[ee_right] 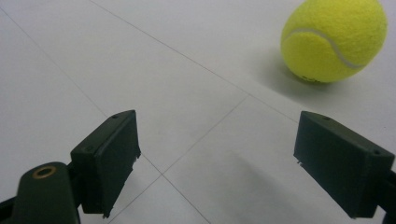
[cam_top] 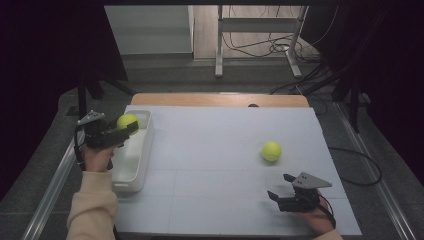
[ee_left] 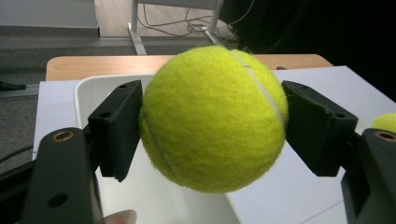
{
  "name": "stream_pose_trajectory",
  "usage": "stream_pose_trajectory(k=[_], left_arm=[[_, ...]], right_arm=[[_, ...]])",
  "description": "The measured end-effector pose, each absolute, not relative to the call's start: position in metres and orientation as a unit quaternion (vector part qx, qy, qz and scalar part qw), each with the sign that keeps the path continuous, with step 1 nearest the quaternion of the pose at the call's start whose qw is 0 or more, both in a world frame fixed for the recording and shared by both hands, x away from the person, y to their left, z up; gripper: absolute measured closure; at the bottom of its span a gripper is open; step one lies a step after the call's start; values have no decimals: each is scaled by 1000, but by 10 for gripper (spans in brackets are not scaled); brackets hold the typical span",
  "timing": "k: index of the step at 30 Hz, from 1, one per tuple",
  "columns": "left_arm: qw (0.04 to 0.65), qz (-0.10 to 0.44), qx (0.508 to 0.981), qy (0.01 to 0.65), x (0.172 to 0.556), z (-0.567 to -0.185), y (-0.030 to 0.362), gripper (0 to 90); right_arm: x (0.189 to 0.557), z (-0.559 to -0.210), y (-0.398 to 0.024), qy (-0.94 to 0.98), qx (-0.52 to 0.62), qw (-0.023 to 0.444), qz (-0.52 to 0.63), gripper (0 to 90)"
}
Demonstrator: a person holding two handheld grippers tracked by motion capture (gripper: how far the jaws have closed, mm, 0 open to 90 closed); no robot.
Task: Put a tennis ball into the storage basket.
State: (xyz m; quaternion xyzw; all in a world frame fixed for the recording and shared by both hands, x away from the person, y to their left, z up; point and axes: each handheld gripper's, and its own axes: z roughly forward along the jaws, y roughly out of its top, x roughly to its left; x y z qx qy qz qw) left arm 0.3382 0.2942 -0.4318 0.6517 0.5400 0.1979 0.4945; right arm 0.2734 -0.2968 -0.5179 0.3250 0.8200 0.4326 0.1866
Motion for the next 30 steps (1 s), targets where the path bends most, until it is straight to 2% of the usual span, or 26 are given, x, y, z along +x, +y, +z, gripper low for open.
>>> stream_pose_trajectory(k=[13, 30], left_arm=[[428, 200, 683, 557, 372, -433, 288, 257], [377, 187, 704, 572, 390, -442, 288, 255]], right_arm=[[271, -516, -300, 818, 324, 190, 436, 145], [272, -516, -299, 819, 320, 188, 437, 145]])
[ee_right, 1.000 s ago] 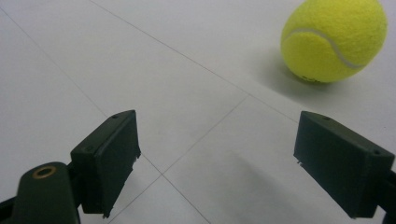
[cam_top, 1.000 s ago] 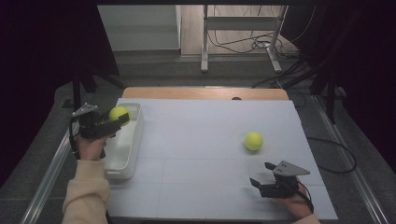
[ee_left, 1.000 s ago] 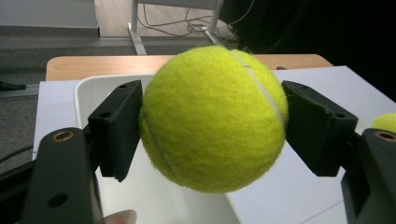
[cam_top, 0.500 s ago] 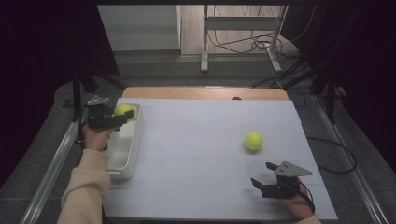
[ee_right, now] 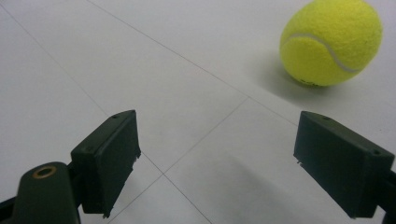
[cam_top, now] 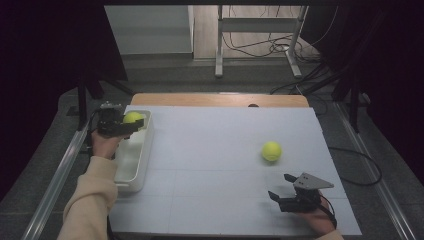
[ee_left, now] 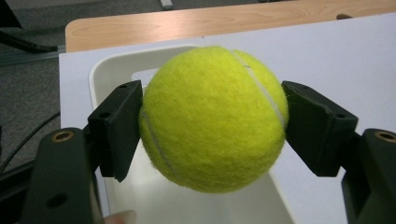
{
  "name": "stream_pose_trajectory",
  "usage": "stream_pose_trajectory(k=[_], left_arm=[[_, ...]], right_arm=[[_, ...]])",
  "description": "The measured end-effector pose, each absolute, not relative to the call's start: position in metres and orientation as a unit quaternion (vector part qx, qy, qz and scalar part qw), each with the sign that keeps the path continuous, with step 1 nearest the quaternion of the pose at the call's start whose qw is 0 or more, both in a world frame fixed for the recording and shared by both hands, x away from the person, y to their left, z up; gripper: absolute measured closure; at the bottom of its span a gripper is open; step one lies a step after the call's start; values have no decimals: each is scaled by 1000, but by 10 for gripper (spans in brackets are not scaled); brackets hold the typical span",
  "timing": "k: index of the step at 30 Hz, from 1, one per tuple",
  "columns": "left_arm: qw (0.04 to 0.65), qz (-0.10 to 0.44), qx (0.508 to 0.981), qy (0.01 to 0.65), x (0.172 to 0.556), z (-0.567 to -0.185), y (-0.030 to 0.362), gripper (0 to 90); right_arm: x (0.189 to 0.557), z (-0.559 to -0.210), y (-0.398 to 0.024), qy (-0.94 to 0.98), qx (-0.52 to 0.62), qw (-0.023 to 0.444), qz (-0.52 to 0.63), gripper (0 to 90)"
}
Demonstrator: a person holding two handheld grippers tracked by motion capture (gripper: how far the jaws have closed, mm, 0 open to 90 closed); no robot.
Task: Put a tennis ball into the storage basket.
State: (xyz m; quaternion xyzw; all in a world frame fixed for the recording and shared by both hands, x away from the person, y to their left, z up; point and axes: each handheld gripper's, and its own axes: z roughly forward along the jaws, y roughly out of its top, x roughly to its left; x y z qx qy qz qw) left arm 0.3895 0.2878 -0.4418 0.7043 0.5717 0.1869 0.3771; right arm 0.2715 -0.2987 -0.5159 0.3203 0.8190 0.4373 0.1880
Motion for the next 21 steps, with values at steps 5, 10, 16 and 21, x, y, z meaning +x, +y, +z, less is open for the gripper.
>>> stream_pose_trajectory(k=[5, 10, 16, 21], left_arm=[[367, 183, 709, 573, 392, -445, 285, 255], [361, 182, 712, 574, 393, -447, 285, 254], [357, 181, 713, 575, 394, -447, 286, 254], [355, 178, 715, 576, 394, -448, 285, 252]], right_arm=[[271, -516, -299, 819, 321, 189, 437, 145], [272, -516, -299, 819, 321, 188, 437, 145], [271, -516, -299, 819, 321, 189, 437, 145], [271, -516, -299, 820, 320, 189, 436, 145]])
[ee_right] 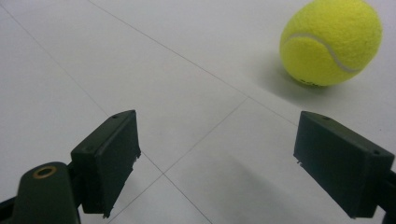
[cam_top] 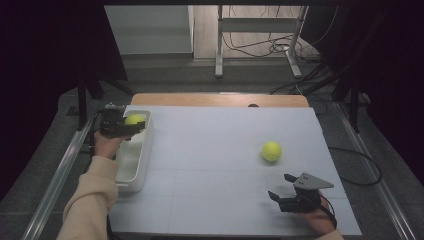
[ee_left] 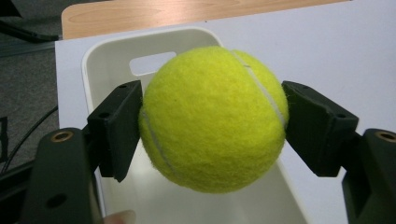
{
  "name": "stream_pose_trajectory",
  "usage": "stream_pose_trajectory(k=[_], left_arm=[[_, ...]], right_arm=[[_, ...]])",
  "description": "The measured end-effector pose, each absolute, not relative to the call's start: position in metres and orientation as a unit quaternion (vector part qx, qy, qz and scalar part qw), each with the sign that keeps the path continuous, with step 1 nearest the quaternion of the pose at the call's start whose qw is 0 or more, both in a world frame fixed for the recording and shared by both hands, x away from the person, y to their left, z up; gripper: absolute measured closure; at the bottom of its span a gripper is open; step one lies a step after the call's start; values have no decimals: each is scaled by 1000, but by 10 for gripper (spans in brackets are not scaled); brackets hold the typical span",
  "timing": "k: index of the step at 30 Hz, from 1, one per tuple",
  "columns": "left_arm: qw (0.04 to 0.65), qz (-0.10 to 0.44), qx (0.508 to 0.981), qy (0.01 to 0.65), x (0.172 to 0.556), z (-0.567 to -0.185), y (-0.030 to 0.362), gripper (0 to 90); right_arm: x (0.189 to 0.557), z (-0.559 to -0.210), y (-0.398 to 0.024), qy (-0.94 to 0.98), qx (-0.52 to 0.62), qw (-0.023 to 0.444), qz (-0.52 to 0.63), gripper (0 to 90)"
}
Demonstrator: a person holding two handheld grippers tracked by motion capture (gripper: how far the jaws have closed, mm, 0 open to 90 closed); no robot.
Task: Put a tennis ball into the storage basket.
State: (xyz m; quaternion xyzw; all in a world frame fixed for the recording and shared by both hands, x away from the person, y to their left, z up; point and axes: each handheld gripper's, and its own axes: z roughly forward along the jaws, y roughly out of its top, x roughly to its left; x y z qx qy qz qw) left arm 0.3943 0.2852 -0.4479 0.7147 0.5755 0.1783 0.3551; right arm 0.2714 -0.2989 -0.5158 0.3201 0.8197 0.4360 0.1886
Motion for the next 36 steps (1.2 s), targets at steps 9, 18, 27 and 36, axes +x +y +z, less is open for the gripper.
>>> stream_pose_trajectory(k=[9, 18, 27, 36], left_arm=[[367, 183, 710, 573, 391, -444, 285, 143], [404, 176, 710, 549, 379, -435, 279, 124], [443, 161, 707, 528, 358, -424, 270, 124], [459, 167, 710, 506, 334, -424, 257, 129]], right_arm=[[271, -516, -299, 820, 319, 188, 436, 145], [271, -515, -298, 819, 319, 188, 437, 145], [273, -515, -299, 818, 319, 187, 440, 146], [274, -515, -301, 817, 321, 177, 444, 145]])
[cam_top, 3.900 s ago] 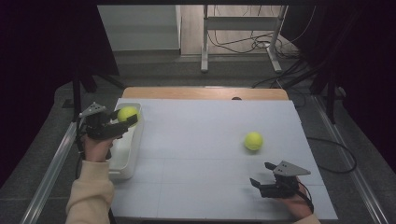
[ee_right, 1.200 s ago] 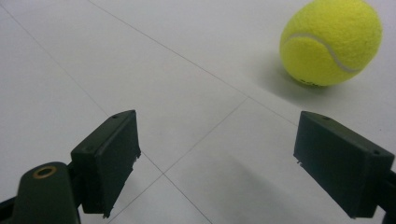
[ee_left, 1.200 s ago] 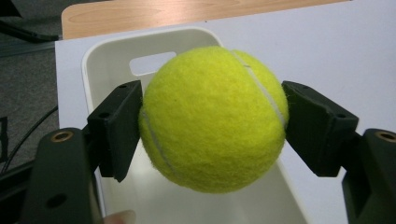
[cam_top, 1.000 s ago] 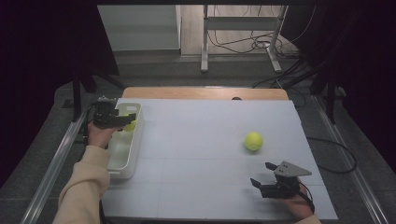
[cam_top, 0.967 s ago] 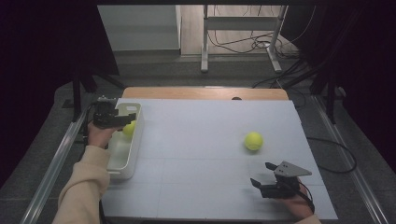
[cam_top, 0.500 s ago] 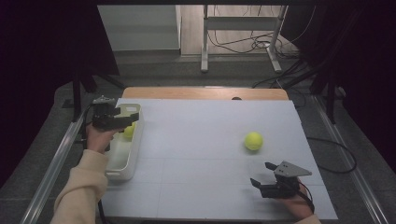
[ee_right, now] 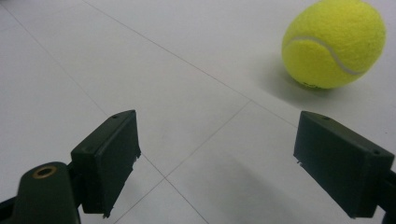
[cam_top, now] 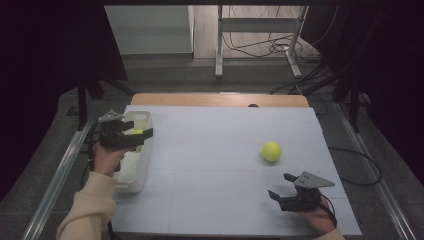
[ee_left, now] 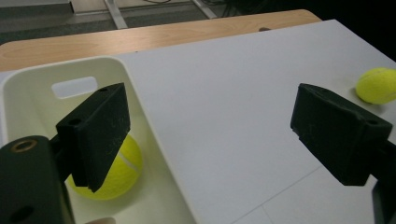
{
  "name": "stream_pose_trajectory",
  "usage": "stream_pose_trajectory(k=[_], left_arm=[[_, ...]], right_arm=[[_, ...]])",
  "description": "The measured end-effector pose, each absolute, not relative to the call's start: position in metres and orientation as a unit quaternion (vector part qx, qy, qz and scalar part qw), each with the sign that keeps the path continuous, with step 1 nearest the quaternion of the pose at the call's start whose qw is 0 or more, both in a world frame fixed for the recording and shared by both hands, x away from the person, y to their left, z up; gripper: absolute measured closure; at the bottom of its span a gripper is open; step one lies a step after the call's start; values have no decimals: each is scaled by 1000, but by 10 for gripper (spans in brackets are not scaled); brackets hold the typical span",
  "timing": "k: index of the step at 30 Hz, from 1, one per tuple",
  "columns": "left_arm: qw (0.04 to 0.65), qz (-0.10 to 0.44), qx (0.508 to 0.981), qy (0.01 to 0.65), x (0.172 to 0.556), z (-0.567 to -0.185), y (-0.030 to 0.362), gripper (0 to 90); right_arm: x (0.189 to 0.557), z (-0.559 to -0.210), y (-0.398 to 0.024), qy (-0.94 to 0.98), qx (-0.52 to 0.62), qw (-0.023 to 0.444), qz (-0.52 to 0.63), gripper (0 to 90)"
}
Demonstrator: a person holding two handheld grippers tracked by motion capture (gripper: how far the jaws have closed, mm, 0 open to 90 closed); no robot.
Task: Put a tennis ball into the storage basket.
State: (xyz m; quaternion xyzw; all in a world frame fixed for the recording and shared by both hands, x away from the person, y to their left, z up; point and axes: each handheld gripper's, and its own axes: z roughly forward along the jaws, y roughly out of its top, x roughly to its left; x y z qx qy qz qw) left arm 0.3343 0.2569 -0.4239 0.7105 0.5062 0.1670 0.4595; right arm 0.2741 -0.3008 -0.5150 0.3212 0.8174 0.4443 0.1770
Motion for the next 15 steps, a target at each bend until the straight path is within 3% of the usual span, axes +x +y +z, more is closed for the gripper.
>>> stream_pose_trajectory(k=[15], left_arm=[[495, 159, 728, 447, 308, -418, 234, 132]], right_arm=[[275, -516, -303, 812, 334, 180, 443, 146]])
